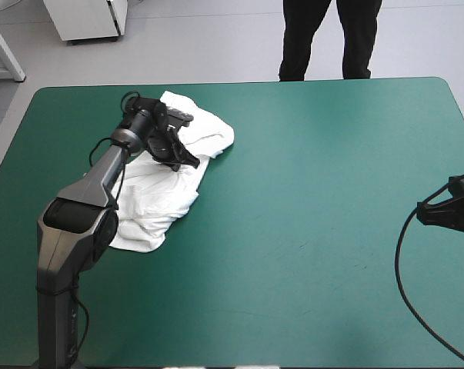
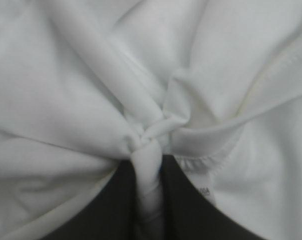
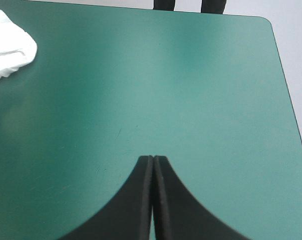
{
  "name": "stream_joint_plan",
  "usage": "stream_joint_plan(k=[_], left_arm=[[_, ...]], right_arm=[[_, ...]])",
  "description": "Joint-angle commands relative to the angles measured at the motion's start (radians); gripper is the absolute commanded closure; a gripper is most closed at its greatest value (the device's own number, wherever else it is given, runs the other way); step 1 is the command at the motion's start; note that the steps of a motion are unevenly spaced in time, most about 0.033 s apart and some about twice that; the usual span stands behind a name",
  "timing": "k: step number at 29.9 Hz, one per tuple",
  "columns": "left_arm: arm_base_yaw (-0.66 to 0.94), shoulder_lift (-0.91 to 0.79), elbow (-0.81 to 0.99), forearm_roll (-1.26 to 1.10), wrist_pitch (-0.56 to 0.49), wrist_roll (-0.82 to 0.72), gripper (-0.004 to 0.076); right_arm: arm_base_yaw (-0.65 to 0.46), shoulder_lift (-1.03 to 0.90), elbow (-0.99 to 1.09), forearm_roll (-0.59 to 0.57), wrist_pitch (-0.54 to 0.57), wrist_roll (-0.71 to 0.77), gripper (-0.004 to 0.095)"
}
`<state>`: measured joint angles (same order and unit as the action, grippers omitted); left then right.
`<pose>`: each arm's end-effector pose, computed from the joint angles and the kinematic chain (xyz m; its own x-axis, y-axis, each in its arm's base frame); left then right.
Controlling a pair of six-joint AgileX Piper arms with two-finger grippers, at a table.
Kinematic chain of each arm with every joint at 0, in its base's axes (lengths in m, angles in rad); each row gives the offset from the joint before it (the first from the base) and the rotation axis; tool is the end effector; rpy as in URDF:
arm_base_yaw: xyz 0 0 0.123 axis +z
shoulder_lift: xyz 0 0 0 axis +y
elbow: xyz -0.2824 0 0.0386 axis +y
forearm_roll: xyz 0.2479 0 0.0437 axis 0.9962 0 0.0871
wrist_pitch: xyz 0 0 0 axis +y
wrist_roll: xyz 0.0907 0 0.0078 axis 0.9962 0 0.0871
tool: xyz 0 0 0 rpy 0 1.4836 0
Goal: Fold the cloth
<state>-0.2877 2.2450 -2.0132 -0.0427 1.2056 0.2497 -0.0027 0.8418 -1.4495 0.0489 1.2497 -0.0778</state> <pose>0.4569 -0.1390 0.2163 -0.8422 0.4913 -0.2221 0.5013 0.8652 0.0131 0.0965 0.0040 0.4888 -0.5232 -0.0608 -0.8501 -0.0695 0.9972 -0.0286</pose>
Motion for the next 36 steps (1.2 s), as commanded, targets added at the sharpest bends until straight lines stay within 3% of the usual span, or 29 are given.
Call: stream_joint_plan(k=[1,18,27,31,36], left_arm=[[-0.148,-0.013,0.002,-0.211,0.075,0.011,0.0746],[-0.703,-0.075,-0.075,-0.202,0.080,0.047,0.0746],[-0.770,-0.075,-0.079,-0.176,0.080,0.049,0.0740],[-0.756,-0.092,-0.079,-0.147,0.080,0.049,0.0633],[-0.748,-0.153,-0.079,-0.119,0.080,0.040,0.0356]], right_arm=[[0.000,0.007,-0.027,-0.009,-0.002,-0.008,0.0925],[0.000,0.007,-0.027,-0.009,-0.002,-0.008,0.0925],[0.000,0.007,-0.027,-0.009,-0.002,-0.008,0.0925],[0.000,0.007,-0.027,-0.009,-0.002,-0.008,0.0925],[0.000,0.007,-0.027,-0.009,-0.002,-0.008,0.0925]])
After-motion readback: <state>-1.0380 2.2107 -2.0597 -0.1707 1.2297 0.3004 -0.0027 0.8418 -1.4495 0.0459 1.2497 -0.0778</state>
